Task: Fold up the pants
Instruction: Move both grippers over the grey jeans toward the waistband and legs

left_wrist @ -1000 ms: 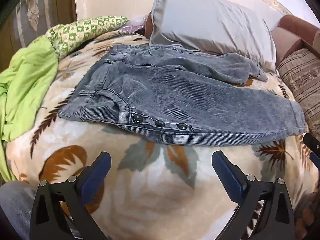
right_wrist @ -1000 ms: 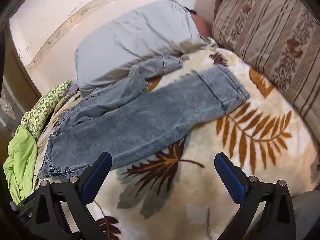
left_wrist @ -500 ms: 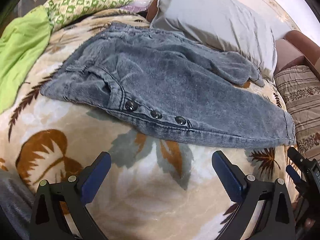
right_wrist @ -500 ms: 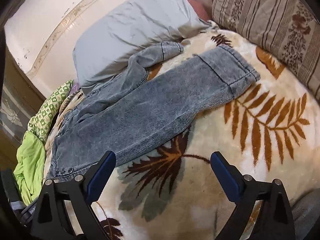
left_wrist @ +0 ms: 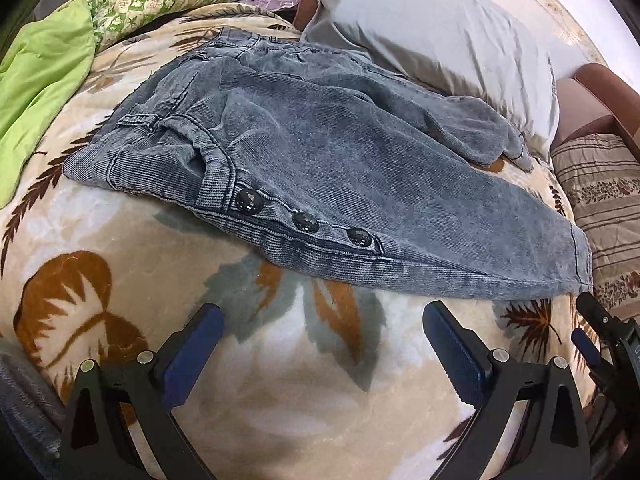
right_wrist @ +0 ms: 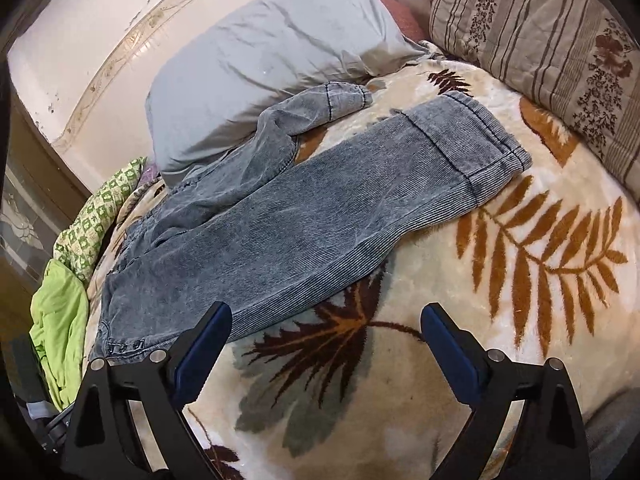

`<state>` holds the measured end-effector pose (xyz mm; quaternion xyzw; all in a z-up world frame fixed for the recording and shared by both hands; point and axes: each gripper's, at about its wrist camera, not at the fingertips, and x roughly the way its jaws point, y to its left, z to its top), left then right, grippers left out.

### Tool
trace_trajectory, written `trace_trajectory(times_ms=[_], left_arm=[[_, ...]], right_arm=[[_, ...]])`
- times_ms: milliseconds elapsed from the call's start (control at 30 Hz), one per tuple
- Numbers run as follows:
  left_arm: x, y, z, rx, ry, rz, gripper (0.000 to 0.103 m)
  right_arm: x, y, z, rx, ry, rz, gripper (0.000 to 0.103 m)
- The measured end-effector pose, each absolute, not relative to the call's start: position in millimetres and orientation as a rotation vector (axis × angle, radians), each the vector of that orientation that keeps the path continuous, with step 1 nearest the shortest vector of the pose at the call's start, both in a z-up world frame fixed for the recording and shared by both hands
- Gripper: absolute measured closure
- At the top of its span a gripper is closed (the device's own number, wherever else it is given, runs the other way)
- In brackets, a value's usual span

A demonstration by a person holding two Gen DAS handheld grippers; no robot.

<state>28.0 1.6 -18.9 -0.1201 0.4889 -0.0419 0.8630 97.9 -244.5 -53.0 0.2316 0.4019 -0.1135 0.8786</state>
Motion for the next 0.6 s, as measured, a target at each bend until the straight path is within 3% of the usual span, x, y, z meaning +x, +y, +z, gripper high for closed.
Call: trace_trajectory(times_ms=[600], left_arm=[[36,4,-15,-0.287,1.024,-0.098,0.005]], right_arm=[[106,-241,-50,0.475,0.837,-0.205,0.009]])
